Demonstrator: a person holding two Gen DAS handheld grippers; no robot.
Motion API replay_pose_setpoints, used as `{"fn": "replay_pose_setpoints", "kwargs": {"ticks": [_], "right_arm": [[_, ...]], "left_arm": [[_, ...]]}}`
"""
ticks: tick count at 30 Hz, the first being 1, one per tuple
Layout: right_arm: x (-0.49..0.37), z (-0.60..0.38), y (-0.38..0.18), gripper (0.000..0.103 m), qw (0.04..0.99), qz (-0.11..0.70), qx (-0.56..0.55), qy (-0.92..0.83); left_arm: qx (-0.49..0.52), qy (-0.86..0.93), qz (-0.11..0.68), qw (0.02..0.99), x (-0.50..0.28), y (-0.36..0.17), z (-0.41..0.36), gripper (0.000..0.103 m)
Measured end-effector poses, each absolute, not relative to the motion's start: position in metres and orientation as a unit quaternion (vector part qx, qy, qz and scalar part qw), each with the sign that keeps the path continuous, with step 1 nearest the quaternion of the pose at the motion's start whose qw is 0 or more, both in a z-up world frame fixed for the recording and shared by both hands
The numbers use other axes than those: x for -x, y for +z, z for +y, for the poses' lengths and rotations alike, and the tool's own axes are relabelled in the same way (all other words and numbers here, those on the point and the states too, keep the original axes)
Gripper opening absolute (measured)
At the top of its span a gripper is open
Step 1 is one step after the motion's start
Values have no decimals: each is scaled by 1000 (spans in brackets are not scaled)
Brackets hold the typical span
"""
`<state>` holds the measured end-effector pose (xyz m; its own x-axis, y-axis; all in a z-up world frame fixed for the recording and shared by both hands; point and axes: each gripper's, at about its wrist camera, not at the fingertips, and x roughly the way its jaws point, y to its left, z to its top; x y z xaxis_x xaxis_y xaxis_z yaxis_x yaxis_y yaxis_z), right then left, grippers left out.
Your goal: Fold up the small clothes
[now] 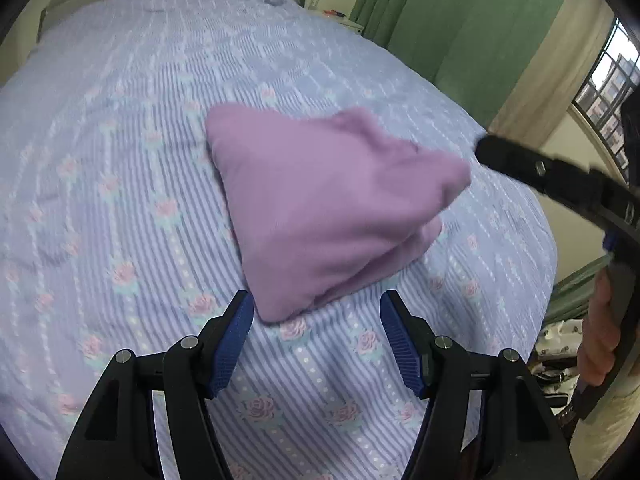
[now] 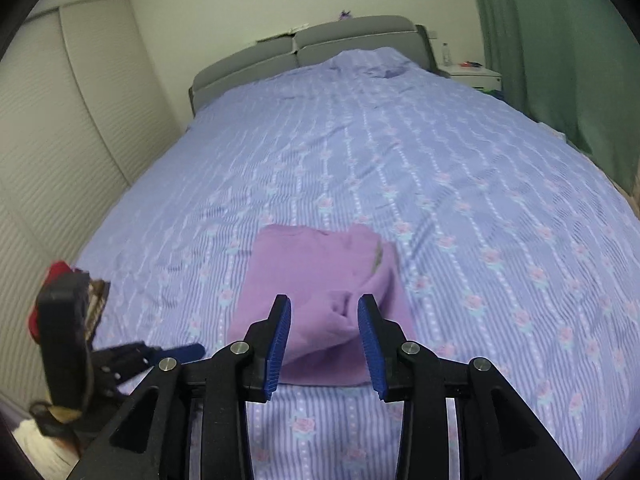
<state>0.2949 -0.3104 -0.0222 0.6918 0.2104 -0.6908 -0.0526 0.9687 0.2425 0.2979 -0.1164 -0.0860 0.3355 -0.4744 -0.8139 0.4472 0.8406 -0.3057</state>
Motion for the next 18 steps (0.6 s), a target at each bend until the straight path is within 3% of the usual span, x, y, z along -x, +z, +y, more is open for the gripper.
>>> {"fn": "replay_pose_setpoints", "kwargs": {"ticks": [5,12,18], "right_arm": [[-314,-301,-39,36,903,411,-98,72],[-321,-302,-54,36,896,427,-99,68],[-318,-307,-67,36,892,432,-114,72]], "left_arm": [[22,-276,506,817,-305,-108,-119,56],[-2,-258,494,831,-314,-121,-133,56],[21,-247,499,830,-312,-130,-126,41]]}}
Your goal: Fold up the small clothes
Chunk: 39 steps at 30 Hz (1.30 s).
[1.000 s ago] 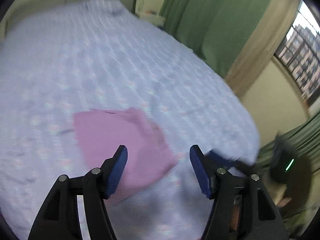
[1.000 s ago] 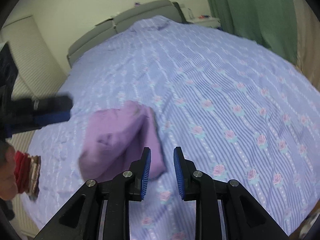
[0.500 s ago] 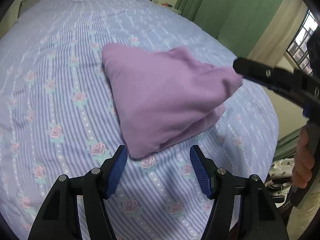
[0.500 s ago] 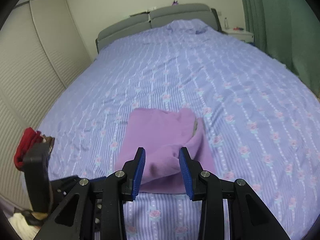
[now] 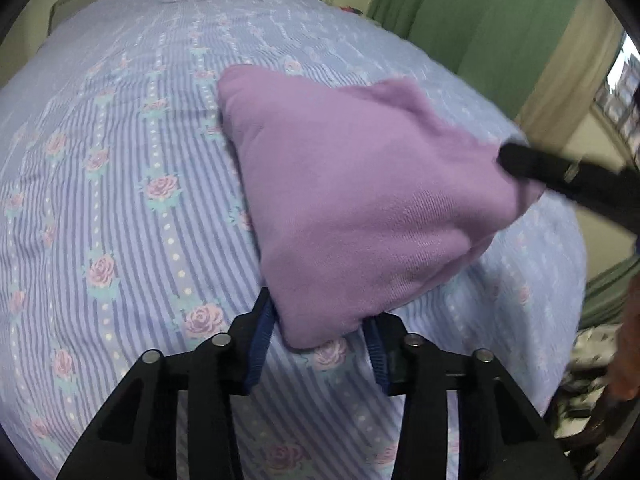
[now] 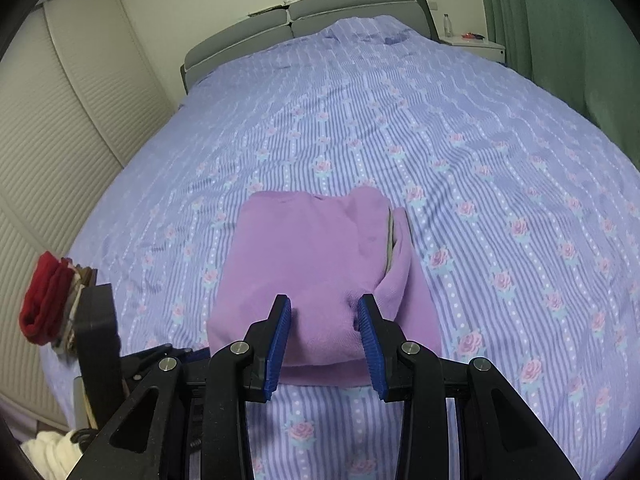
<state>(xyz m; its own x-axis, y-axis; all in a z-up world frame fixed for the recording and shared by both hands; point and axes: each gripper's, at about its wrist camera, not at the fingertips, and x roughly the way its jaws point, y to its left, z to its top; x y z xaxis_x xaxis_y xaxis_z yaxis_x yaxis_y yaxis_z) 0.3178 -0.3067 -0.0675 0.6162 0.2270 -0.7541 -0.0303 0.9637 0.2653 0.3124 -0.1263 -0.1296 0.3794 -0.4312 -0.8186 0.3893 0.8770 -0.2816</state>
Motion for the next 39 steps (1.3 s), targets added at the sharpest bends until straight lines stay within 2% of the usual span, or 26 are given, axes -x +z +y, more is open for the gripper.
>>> {"fn": "replay_pose_setpoints", "kwargs": {"ticks": [5,9,14,18,20,22,25,27,29,33,39], "right_arm": [[-318,-312,-78,36,883,445,-125,80],[-322,-315,-92,36,866,473,-138,86],[-334,-327,-106,38,848,477,-210,94],[-346,-327,-127,39,813,519,-242,106],[-343,-324,-126,34,826,507,-223,103],[-335,-325,-118,24,844,481,-219,92],[-324,-334,-96,19,870,431,-221,95],[-322,-337,-76,18,885,401,-209,106],[-321,-329,-61,18,908,379,-143,107],[-322,-318,-62,17,916,380,-53,115],[-318,-349,-100,17,902,403,-106,115]], "left_arm": [[52,-237,494,835,-309,-127,-115,38],[31,-225,493,840,-308,-129,-123,38],[37,-217,499,838,-311,-127,-123,38],[21,-209,500,840,-313,-128,-129,38],[26,-211,500,840,-315,-128,-127,38],[38,-212,503,837,-317,-127,-124,38],[70,-202,507,835,-314,-125,-118,38],[95,-189,506,836,-311,-122,-119,37],[104,-170,504,841,-306,-119,-123,34],[148,-154,518,828,-309,-128,-118,34],[191,-150,529,813,-307,-138,-106,34]]}}
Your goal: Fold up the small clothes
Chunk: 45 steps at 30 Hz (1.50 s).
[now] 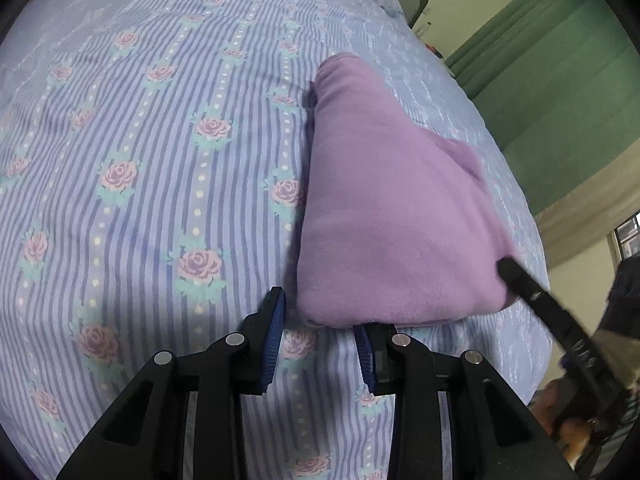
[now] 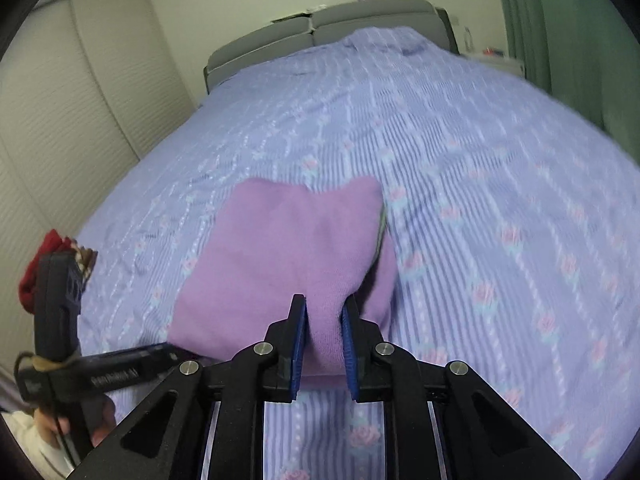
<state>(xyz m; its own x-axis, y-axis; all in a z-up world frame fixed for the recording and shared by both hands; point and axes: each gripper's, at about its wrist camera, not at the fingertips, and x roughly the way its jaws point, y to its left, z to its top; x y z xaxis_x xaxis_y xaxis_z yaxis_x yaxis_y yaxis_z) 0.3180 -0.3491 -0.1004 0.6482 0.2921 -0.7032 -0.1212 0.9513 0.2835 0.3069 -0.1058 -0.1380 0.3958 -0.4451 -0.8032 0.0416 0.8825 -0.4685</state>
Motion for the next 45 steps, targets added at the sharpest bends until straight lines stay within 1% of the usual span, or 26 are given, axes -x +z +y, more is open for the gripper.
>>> {"fn": "replay_pose_setpoints", "kwargs": {"ticks": [4,8,9,11,12,13,18,20,22,26,29,30,31,32,37,41,44,45], "right_arm": [[-312,-362,-117,16,896,406,-143,108],[-312,-365,-126,17,896,406,-150,96],[-314,-367,-129,19,896,409,-147,88],[-321,-369,-136,27,891,420,-153,83],[-323,-372,-138,34,889,423,-160,77],[-323,-375,-141,36,887,425,-166,76],[-322,-374,-140,36,882,432,-176,67],[-319,-374,-139,37,882,432,-183,56],[-314,-374,-139,46,879,435,-193,36],[-310,-376,-138,46,872,434,-225,27],[-302,-375,-132,47,873,427,-234,21],[-300,-375,-130,50,874,425,-235,19],[-297,-375,-128,51,876,421,-236,14],[-291,-375,-124,51,878,415,-239,8],[-277,-376,-102,52,898,373,-233,-3],[-291,-376,-98,52,897,379,-228,8],[-318,-372,-91,52,904,382,-192,18],[-334,-372,-89,50,901,392,-181,34]], "left_arm": [[177,-150,528,817,-305,-139,-105,34],[144,-156,522,826,-311,-137,-121,34],[138,-157,521,827,-311,-137,-122,34],[136,-160,523,826,-313,-139,-121,34],[138,-164,524,824,-314,-140,-120,35],[135,-167,524,824,-315,-141,-119,35],[80,-194,529,822,-319,-140,-129,39],[54,-198,528,824,-317,-135,-127,45],[36,-192,522,830,-311,-130,-122,46],[26,-190,517,834,-299,-119,-104,46],[12,-186,498,847,-289,-105,-96,46],[6,-187,491,851,-287,-101,-93,47],[0,-188,482,856,-284,-96,-90,48],[-6,-186,473,861,-280,-91,-89,52],[11,-201,455,868,-289,-76,-89,53],[20,-207,455,866,-306,-77,-97,53],[22,-217,455,863,-318,-79,-112,53],[24,-225,456,861,-321,-81,-116,53]]}}
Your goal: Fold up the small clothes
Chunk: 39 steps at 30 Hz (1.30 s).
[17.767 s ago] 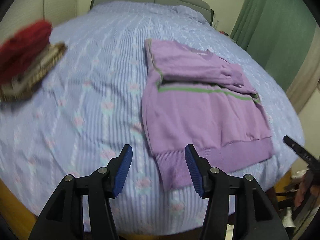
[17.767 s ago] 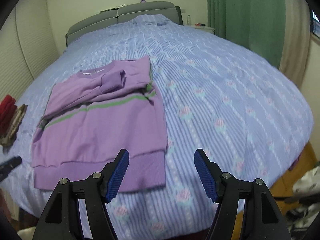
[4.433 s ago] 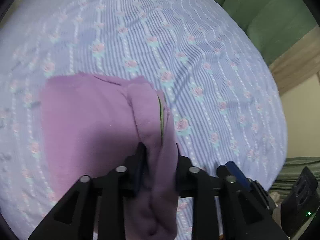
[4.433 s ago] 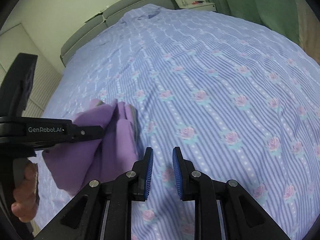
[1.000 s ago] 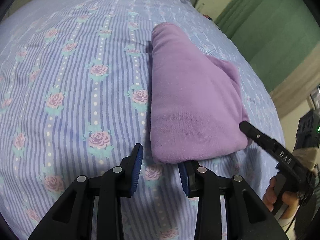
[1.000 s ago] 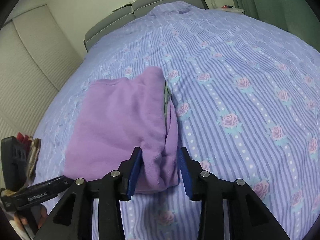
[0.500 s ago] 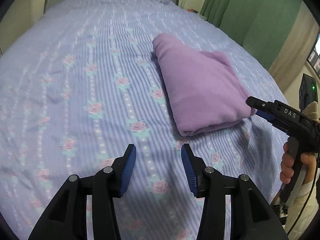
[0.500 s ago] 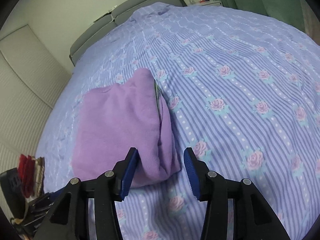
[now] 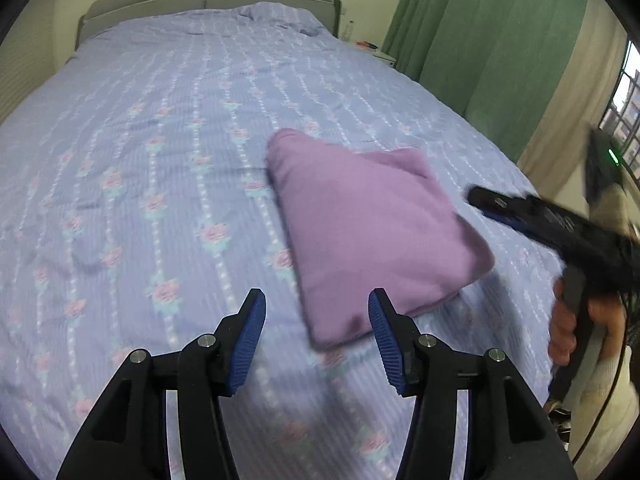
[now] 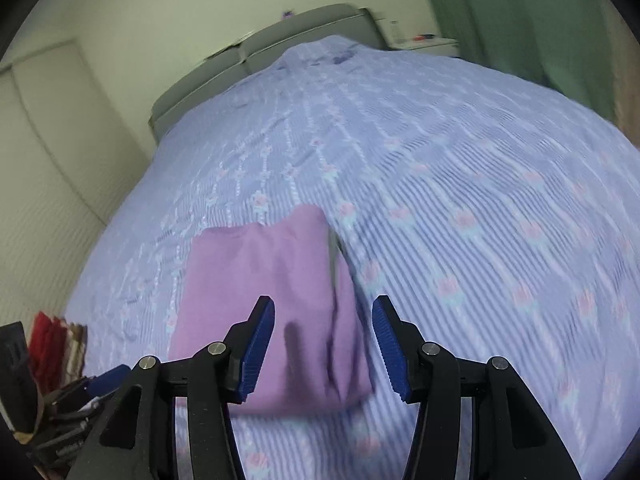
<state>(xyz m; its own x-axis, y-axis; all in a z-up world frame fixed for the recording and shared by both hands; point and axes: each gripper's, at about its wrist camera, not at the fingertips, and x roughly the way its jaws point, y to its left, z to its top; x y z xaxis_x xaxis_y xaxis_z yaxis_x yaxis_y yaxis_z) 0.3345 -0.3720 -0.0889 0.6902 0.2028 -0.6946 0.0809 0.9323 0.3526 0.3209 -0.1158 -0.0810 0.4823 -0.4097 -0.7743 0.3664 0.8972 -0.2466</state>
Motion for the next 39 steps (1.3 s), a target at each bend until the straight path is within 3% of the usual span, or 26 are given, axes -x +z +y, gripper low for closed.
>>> {"fn": "replay_pose_setpoints", "kwargs": {"ticks": [3,9,10,11,23,24,27,30,31,33,39], "right_arm": [[-370,-369,-87,31,890,421,-162,64],[-418,-362,-101,28,870,467,-142,65],[-421,-363,-104,14,869,470,-140,60],[-423,-364,-105,11,872,467,-135,54],[-430,-390,-112,9,879,440,-181,29],[-425,-390,-108,17,883,435,-175,21],[-392,-389,-87,59,897,410,-163,-29],[-342,-378,-68,71,918,371,-133,-54],[-332,-377,-66,80,920,364,-133,-61],[-301,-374,-66,85,926,340,-149,-67],[-261,-372,-104,85,905,342,-247,-55]], "left_arm": [[27,-241,464,852,-327,-86,-129,52],[-4,-250,476,843,-338,-101,-152,52],[-5,-249,476,843,-340,-102,-154,53],[-5,-250,476,843,-341,-104,-155,53],[-52,-229,457,858,-325,-115,-173,61],[-52,-227,456,859,-324,-115,-173,62],[-54,-225,454,860,-323,-116,-172,65],[-50,-214,453,864,-318,-110,-168,65],[-46,-207,445,870,-313,-104,-164,65],[-43,-202,426,881,-305,-92,-155,66],[-50,-168,396,901,-296,-70,-121,69]]}}
